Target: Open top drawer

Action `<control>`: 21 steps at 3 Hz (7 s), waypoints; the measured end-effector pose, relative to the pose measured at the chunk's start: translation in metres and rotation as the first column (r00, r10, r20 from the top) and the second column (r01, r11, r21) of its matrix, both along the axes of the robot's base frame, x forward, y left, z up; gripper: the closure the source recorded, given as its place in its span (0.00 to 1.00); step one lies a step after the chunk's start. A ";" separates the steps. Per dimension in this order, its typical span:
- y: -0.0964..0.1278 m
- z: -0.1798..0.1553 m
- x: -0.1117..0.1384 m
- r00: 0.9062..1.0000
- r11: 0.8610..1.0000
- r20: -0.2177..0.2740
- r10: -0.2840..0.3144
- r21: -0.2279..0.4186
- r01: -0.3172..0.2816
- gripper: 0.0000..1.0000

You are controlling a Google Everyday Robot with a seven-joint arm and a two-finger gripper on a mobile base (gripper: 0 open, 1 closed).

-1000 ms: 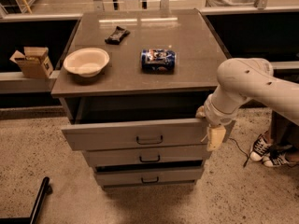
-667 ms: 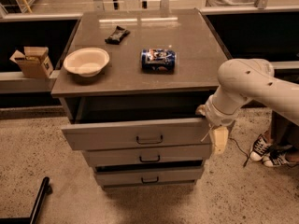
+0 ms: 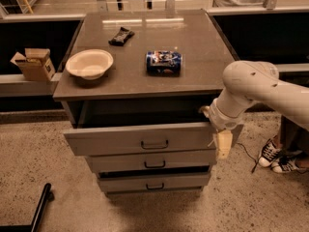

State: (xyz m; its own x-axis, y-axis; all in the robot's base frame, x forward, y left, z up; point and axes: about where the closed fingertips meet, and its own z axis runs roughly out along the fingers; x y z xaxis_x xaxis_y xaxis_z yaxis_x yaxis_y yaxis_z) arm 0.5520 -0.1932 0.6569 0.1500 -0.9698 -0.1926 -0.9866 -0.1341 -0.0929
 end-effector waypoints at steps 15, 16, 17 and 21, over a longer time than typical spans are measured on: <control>0.026 -0.015 -0.025 0.997 1.000 -0.076 -0.006 0.010 0.007 0.07; 0.024 -0.021 -0.043 0.993 0.999 -0.116 -0.002 0.032 0.006 0.00; 0.022 -0.020 -0.064 0.988 0.998 -0.154 0.008 0.056 0.001 0.02; 0.024 -0.004 -0.093 0.987 0.995 -0.157 0.027 0.097 -0.011 0.23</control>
Offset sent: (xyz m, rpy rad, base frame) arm -0.0252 0.0256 -0.0197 0.0530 0.1479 0.0976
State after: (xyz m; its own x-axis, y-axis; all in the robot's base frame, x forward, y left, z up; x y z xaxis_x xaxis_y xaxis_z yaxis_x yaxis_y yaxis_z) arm 0.4589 -0.1689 0.6529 0.1284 -0.9430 -0.3070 -0.9872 -0.1510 0.0509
